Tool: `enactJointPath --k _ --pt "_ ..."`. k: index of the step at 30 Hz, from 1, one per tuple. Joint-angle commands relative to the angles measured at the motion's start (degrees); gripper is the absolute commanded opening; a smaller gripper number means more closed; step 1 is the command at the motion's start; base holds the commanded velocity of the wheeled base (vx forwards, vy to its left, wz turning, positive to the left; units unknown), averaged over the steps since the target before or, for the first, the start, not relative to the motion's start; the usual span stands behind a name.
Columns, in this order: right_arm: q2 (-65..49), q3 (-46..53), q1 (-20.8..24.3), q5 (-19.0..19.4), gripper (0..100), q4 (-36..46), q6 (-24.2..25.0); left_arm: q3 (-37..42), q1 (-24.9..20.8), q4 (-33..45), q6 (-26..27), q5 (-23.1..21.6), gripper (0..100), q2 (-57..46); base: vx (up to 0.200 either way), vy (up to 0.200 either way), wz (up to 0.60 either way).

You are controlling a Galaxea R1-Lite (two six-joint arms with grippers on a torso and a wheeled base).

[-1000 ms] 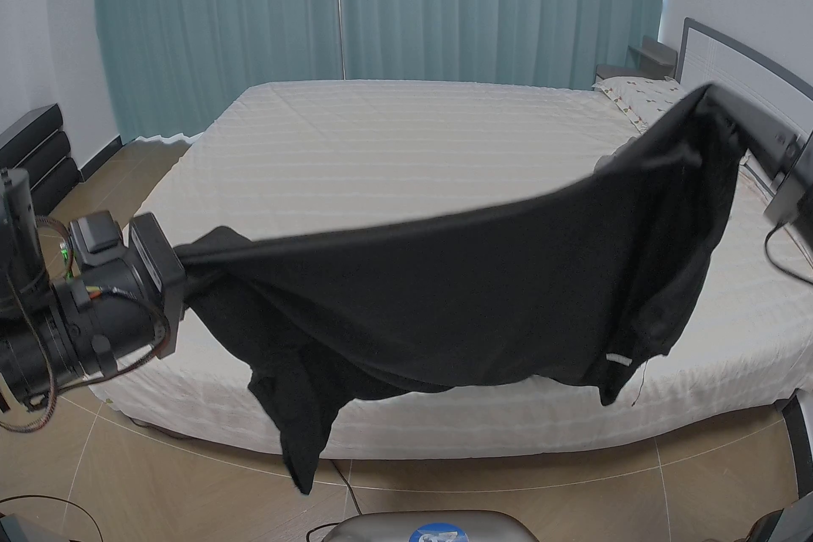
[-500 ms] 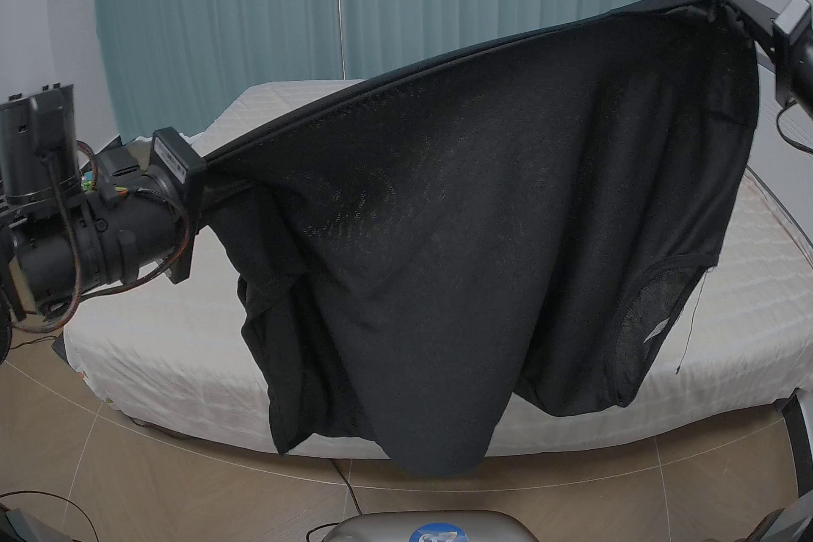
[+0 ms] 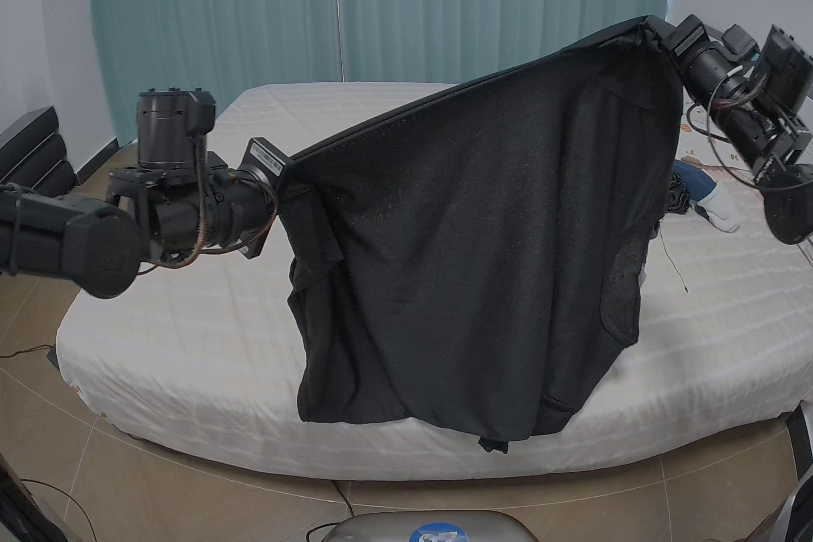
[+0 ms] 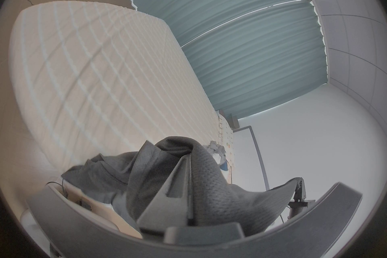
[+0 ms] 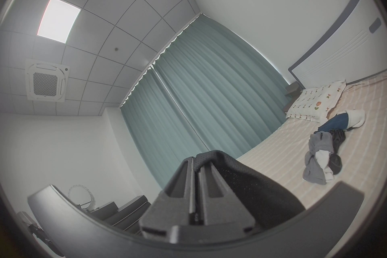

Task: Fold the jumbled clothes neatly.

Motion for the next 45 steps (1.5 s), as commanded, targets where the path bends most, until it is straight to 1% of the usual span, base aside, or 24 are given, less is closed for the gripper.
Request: enactJointPath --k 1,4,8,14,18,20,28,29,30,31,36,39,40,41,42,43,45 --pt "11.69 -0.80 0.04 -0.04 0 -6.39 -0.50 -7.23 1.44 -0.06 -0.13 -0.04 0 12.15 0.200 0.000 0.00" --pt "14.68 -0.80 0.13 -0.21 0 -7.97 -0.59 -8.81 1.52 -0.06 -0.31 -0.04 0 14.88 0.200 0.000 0.00" --pt "21.53 -0.72 0.39 -1.79 0 -11.05 -0.59 -12.42 1.44 -0.32 -5.49 0.14 0 21.03 0.200 0.000 0.00" --pt "29.27 -0.72 0.57 -2.23 0 -12.54 -0.59 -14.53 1.52 -0.32 -6.11 0.75 0 26.39 0.200 0.000 0.00" --pt "34.63 -0.80 1.18 -2.59 0 -12.98 -0.59 -15.14 2.14 -0.41 -6.20 0.84 0 27.89 0.000 0.000 0.00" --pt "36.56 -0.98 1.36 -3.64 0 -13.16 -0.68 -15.58 2.23 -0.49 -6.11 0.84 0 28.68 0.000 0.000 0.00" --pt "41.49 -2.83 1.80 -5.05 0 -13.07 -0.59 -18.22 2.58 -1.20 -6.20 1.19 0 33.69 0.000 0.000 0.00" --pt "42.10 -3.00 1.80 -5.05 100 -13.07 -0.32 -18.57 2.58 -1.20 -6.37 1.37 0 34.30 0.000 0.000 0.00" --pt "42.63 -3.00 1.80 -5.05 100 -13.07 -0.32 -18.66 2.67 -1.29 -6.46 1.45 0 34.83 0.000 0.000 0.00" --pt "43.07 -3.00 1.80 -5.05 100 -13.07 -0.32 -18.83 2.76 -1.37 -6.64 1.54 100 35.18 0.000 0.000 0.00" --pt "45.88 -3.18 1.36 -4.96 100 -11.93 -0.41 -19.71 3.46 -1.20 -6.55 1.72 100 36.85 0.000 0.000 0.00" --pt "45.97 -2.74 0.39 -5.13 100 -8.24 -0.50 -19.80 3.99 -0.93 -6.11 2.86 100 37.64 0.000 0.000 0.00" --pt "45.97 -2.74 0.39 -5.13 100 -8.24 -0.50 -19.80 3.99 -0.93 -6.11 2.86 100 37.64 0.000 0.000 0.00" --pt "45.88 -2.91 -0.75 -5.93 100 -1.91 -0.68 -20.68 4.16 -0.32 -5.67 3.65 100 38.70 0.000 0.000 0.00" --pt "45.88 -3.26 -1.19 -6.28 100 0.20 -0.50 -21.12 4.34 0.30 -5.67 3.92 100 38.87 0.000 0.000 0.00" --pt "45.88 -3.26 -1.72 -6.63 100 1.78 -0.24 -21.73 4.51 1.18 -5.67 4.09 100 39.05 0.000 0.000 0.00" --pt "45.70 -2.47 -2.60 -6.37 100 1.70 -0.15 -22.88 4.95 3.55 -5.76 4.09 100 38.96 0.000 0.000 0.00"
